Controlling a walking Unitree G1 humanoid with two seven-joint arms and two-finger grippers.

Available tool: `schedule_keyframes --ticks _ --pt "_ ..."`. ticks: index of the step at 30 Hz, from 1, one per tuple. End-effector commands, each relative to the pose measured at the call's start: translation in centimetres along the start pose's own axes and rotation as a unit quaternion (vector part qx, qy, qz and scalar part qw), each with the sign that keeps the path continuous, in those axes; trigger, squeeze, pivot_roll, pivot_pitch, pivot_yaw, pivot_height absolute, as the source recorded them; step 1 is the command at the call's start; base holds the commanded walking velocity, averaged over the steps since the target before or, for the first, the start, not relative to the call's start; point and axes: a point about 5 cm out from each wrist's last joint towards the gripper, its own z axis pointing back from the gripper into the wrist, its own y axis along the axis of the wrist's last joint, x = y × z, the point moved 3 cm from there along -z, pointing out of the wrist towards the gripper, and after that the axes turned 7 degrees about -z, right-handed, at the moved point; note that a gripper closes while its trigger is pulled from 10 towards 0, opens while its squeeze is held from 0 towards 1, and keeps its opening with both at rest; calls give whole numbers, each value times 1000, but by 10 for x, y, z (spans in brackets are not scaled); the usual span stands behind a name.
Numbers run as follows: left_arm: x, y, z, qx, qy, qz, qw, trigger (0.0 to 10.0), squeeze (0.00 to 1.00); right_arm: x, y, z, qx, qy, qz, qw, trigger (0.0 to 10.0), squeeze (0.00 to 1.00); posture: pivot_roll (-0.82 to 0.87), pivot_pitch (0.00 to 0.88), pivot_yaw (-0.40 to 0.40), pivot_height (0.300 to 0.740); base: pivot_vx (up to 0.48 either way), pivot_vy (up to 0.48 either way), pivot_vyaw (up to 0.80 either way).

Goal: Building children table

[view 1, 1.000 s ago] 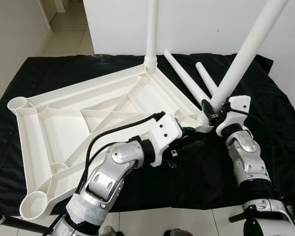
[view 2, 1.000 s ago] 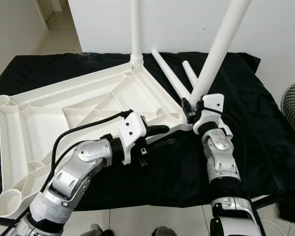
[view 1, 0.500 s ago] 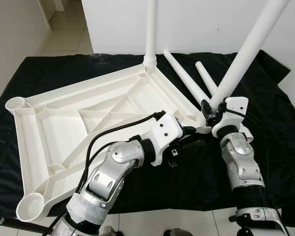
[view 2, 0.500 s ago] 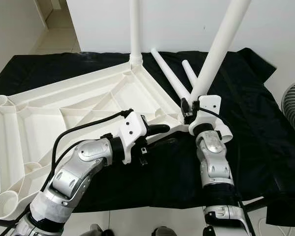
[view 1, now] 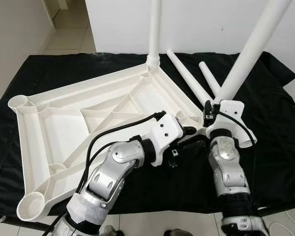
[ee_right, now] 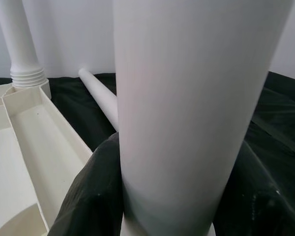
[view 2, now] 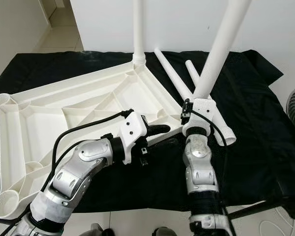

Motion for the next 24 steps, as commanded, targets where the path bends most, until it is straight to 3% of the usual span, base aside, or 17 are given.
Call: schedule_keyframes --ticks 1,11,13,24 --pt "-2 1 0 -4 17 -5 1000 10000 0 7 -23 9 -48 -25 13 998 10000 0 -139 73 38 740 0 0 0" --pt "0 1 -1 -1 11 -6 1000 10000 0 9 -16 14 -37 -72 -14 997 10000 0 -144 59 39 740 0 0 0" --pt "0 2 -2 1 7 -7 1000 10000 0 14 -22 11 -63 -93 -36 993 10000 0 -150 56 45 740 0 0 0" --pt "1 3 -3 2 4 -7 1000 10000 0 23 -33 0 -118 -134 -55 982 10000 0 -150 56 45 740 0 0 0"
